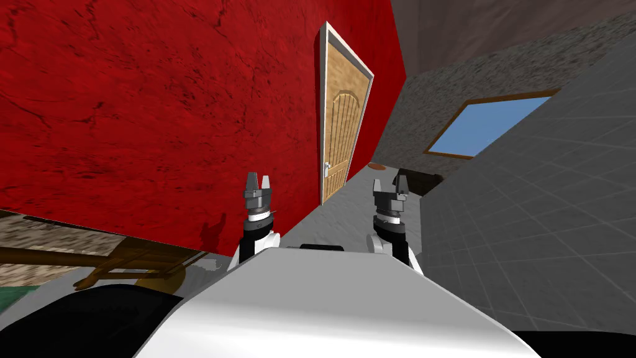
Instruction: Pull the door open
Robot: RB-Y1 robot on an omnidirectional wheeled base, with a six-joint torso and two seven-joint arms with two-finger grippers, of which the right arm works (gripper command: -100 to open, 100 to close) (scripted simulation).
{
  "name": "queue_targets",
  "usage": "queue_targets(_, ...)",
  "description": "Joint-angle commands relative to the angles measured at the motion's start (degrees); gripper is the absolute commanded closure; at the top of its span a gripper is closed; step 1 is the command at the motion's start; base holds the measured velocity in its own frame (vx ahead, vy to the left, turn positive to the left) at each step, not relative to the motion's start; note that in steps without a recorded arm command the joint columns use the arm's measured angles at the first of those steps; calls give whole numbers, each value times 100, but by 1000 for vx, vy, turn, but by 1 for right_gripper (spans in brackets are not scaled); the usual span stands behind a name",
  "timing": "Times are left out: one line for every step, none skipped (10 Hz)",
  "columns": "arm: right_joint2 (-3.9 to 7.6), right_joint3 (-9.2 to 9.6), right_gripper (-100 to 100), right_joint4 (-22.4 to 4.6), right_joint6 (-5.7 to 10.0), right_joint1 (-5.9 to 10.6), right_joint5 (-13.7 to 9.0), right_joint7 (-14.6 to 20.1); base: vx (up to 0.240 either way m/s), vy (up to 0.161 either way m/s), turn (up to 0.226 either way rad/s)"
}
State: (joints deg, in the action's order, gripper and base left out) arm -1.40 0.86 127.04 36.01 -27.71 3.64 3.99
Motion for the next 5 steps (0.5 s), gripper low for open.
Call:
queue_targets(87, 49, -100, -101, -11, 41, -182, 109, 58, -31, 191)
queue_targets(153, 88, -100, -181, -19, 73, -325, 195, 112, -82, 266)
queue_targets(187, 109, -100, -222, -23, 90, -400, 240, 97, -76, 157)
queue_targets(232, 137, -100, -280, -29, 114, -503, 302, 80, -74, 120)
queue_targets(277, 165, -100, -337, -35, 137, -606, 364, 80, -65, 150)
